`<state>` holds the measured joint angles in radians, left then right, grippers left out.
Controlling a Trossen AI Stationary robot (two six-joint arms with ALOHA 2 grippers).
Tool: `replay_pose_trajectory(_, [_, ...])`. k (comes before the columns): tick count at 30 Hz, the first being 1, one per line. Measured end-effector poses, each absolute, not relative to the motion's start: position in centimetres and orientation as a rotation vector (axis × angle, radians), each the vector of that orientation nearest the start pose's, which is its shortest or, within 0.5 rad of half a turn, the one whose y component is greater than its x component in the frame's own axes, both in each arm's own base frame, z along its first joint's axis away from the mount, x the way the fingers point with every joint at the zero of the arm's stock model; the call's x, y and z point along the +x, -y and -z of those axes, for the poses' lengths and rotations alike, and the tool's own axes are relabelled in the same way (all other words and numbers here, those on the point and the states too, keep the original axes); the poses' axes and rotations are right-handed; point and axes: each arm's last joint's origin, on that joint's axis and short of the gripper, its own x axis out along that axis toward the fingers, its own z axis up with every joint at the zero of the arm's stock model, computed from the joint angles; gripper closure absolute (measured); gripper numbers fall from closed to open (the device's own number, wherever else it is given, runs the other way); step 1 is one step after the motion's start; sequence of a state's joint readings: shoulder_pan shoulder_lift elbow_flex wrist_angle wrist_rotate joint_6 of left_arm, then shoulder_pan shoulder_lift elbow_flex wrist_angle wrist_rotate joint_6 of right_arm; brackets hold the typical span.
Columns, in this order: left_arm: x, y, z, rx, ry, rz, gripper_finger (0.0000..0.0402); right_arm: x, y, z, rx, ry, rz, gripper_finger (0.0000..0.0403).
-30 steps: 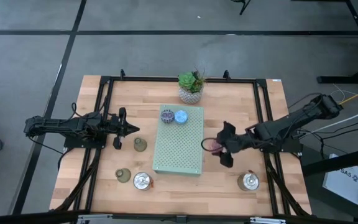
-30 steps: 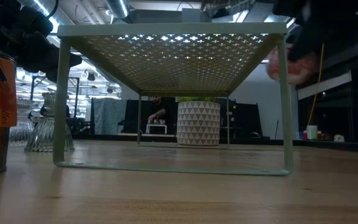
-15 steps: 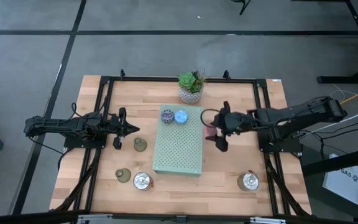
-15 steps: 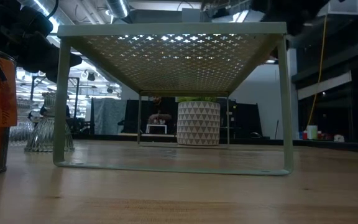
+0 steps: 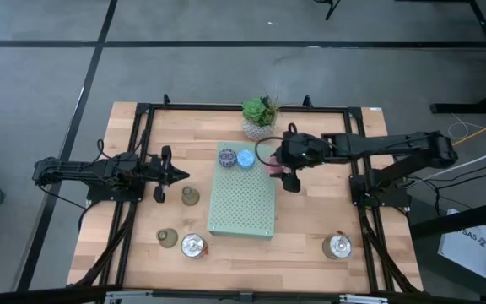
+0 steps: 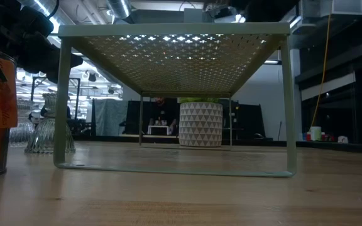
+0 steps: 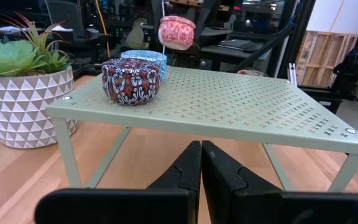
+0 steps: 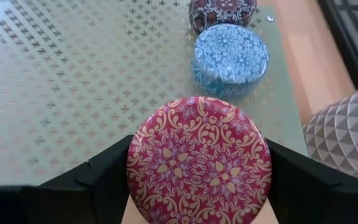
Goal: Pick & Place candle stick holders
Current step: Put the pink patterned scented candle on the shelf
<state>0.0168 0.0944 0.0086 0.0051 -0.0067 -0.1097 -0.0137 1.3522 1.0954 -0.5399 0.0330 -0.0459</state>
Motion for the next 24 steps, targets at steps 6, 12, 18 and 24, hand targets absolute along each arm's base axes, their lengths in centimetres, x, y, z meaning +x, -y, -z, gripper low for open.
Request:
replay_pose_trajectory(6, [10.3,-0.2,-15.9,-0.11,-0.079,-0.028,0.0395,30.2,1.8,-28.9,-0.079,-0.885,-0.013,0.0102])
replay_pose_trajectory(12, [10.3,-0.2,-15.9,-0.11,-0.079,-0.028,0.0395,31.5,2.9,-28.5,-0.107,-0.914,-0.051,0.0102])
replay_pose_trajectory(18, [10.3,-0.2,-15.9,-0.11,-0.079,-0.028,0.0395,31.9,3.8,-27.6,-0.083,-0.943,-0.064,0.0096])
replay_pose_trajectory(24, [10.3,-0.2,-15.9,-0.11,-0.08,-0.028,0.0395,32.4,4.3,-26.5,-0.089,-0.977,-0.073,0.0085])
